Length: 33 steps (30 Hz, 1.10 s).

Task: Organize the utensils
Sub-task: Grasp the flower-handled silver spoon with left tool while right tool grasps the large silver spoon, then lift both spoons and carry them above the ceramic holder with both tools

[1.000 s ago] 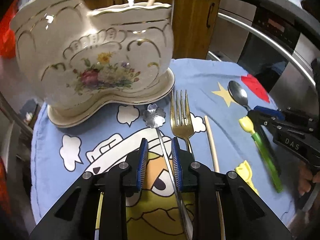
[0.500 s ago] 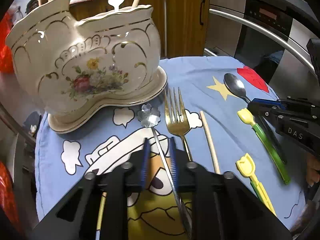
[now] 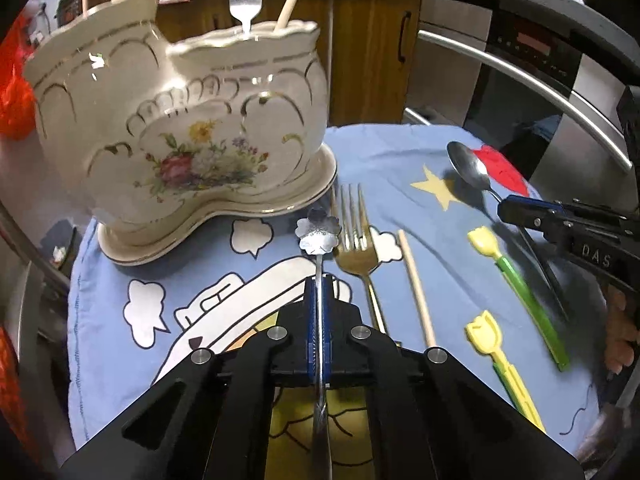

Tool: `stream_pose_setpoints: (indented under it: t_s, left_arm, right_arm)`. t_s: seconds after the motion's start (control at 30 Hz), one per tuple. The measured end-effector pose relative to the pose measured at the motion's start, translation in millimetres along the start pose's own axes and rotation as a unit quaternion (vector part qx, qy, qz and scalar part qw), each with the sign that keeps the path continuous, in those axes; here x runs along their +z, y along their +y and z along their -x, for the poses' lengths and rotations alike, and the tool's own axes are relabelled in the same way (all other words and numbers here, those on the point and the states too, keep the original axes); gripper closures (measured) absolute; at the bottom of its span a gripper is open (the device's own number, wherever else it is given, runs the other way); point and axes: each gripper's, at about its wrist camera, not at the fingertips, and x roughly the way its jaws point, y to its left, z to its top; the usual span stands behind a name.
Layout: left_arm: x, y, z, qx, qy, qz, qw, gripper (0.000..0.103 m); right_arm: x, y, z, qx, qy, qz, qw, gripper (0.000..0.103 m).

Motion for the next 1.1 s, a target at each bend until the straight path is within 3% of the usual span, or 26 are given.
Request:
stream_pose_setpoints:
  t_s: [0.43, 0.73, 0.93, 1.1]
  left_arm:
    - [2.3, 13.8, 58.5, -0.043, -0.088, 0.008, 0.9951, 0.1]
    - [-0.7, 24.2, 100.0, -0.051, -0.184, 0.005, 0.9816, 0.1]
    - [3.0, 27.6, 111.7, -0.074, -0.199, 0.025, 0.9769, 0.1]
    - [7.6, 38.3, 132.0, -0.073, -0.228, 0.037, 0.9702, 0.1]
  right_arm:
    - [8.9, 10.8, 39.5, 0.039, -0.084, 0.008, 0.996, 0.097]
    - [11.7, 13.7, 68.8, 0.076, -0.155, 0.005, 0.985, 0.097]
    - [12.7, 21.9, 77.5, 0.106, -0.177, 0.006, 0.979, 0.097]
    - [16.2, 33.7, 82.2, 0.127, -0.183, 0.004, 0.975, 0.097]
